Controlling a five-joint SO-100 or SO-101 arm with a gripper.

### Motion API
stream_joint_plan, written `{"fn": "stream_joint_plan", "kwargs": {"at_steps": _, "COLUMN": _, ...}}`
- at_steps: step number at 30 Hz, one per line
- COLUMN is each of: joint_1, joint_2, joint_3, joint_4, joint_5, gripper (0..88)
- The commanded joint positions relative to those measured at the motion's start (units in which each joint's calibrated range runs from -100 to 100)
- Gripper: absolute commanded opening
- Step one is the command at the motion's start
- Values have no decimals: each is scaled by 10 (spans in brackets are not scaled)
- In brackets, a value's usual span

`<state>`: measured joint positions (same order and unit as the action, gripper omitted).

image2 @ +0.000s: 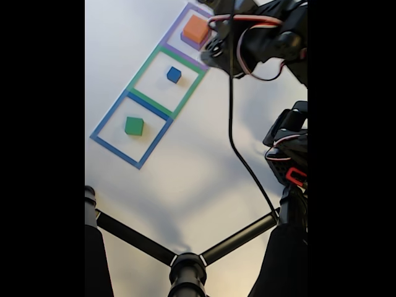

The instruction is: Tower of hanoi

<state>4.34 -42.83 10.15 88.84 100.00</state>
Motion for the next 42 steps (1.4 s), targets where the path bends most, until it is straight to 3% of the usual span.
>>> {"fn": "stream_joint_plan", "kwargs": {"at_steps": 1, "joint_1": 38, "joint_2": -26, "joint_3": -100, "joint_4": 93, "joint_5": 0, "gripper": 0}}
{"fn": "stream_joint_plan", "kwargs": {"at_steps": 10, "joint_1": 67, "joint_2": -40, "joint_3": -84, "joint_4": 99, "joint_5": 0, "gripper": 32}}
{"fn": "stream_joint_plan", "kwargs": {"at_steps": 17, "joint_1": 110, "joint_2": -88, "joint_3": 80, "joint_4": -39, "joint_5": 0, "gripper": 247}}
{"fn": "stream_joint_plan", "kwargs": {"at_steps": 20, "joint_1": 129, "joint_2": -102, "joint_3": 153, "joint_4": -97, "joint_5": 0, "gripper": 220}}
{"fn": "stream_joint_plan", "kwargs": {"at_steps": 22, "joint_1": 138, "joint_2": -121, "joint_3": 222, "joint_4": -156, "joint_5": 0, "gripper": 230}}
{"fn": "stream_joint_plan", "kwargs": {"at_steps": 26, "joint_1": 155, "joint_2": -161, "joint_3": 379, "joint_4": -304, "joint_5": 0, "gripper": 334}}
{"fn": "stream_joint_plan", "kwargs": {"at_steps": 31, "joint_1": 162, "joint_2": -178, "joint_3": 571, "joint_4": -538, "joint_5": 0, "gripper": 428}}
{"fn": "stream_joint_plan", "kwargs": {"at_steps": 42, "joint_1": 142, "joint_2": -42, "joint_3": 732, "joint_4": -892, "joint_5": 0, "gripper": 441}}
